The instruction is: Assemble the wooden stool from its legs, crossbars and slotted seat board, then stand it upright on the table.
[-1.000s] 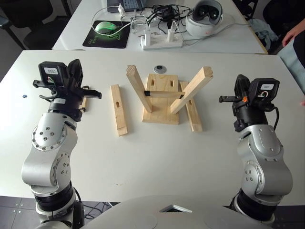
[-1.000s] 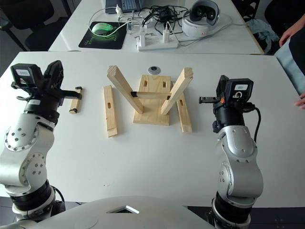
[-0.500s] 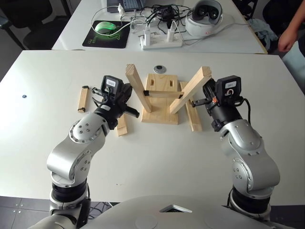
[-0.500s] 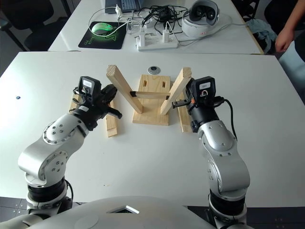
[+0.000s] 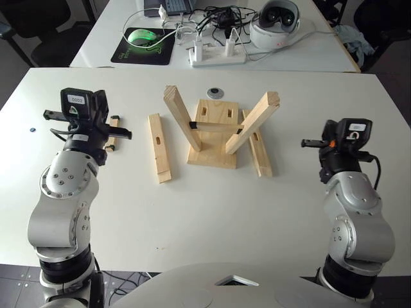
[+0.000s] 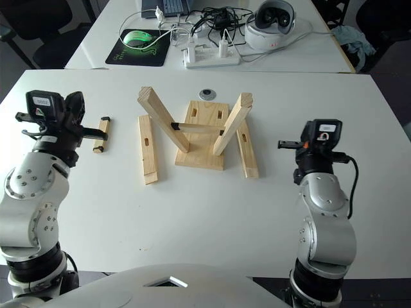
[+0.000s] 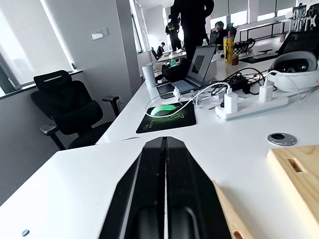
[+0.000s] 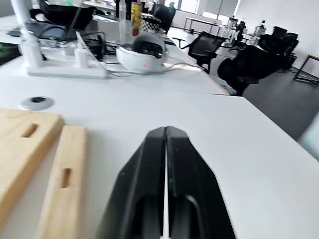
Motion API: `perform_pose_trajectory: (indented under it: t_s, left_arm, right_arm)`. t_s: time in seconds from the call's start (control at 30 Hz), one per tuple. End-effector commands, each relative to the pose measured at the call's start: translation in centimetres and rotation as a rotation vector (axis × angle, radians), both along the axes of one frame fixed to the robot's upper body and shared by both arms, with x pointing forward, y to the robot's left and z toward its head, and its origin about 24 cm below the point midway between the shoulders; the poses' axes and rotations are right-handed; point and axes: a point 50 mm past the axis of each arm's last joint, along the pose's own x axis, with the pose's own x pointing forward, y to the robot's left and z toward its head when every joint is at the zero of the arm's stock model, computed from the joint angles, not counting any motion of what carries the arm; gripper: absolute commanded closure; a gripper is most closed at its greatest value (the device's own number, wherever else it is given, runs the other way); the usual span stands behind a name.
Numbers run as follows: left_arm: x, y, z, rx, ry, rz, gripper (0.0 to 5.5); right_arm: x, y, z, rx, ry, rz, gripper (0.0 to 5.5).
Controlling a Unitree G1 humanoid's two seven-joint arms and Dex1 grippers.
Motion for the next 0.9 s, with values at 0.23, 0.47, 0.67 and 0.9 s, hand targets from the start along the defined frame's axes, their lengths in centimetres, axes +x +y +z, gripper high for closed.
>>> perform_pose_trajectory:
  t_s: [0.23,0.47,0.67,0.9]
  left_arm:
    - [-1.3,-9.4,-2.7,0.097,0.219,-0.669,5.50]
    - [0.6,-1.1,-2.3,0.199,0.165,-0.158,5.50]
    - [0.7,0.9,1.5,0.169,-0.086,0.012,5.50]
    - [-0.8,-11.4,-0.6,0.070,0.046,-0.782,5.50]
  right_arm:
    - [-0.7,8.1,-1.1,-0.022,0.103,0.588,5.49]
    - [0.4,0.8,-0.9,-0.052,0.076,0.085,5.49]
    - [0.1,-1.1,0.9,0.003,-0.042,-0.079,5.49]
    - [-0.4,10.5,1.6,0.105,-0.046,0.688,5.49]
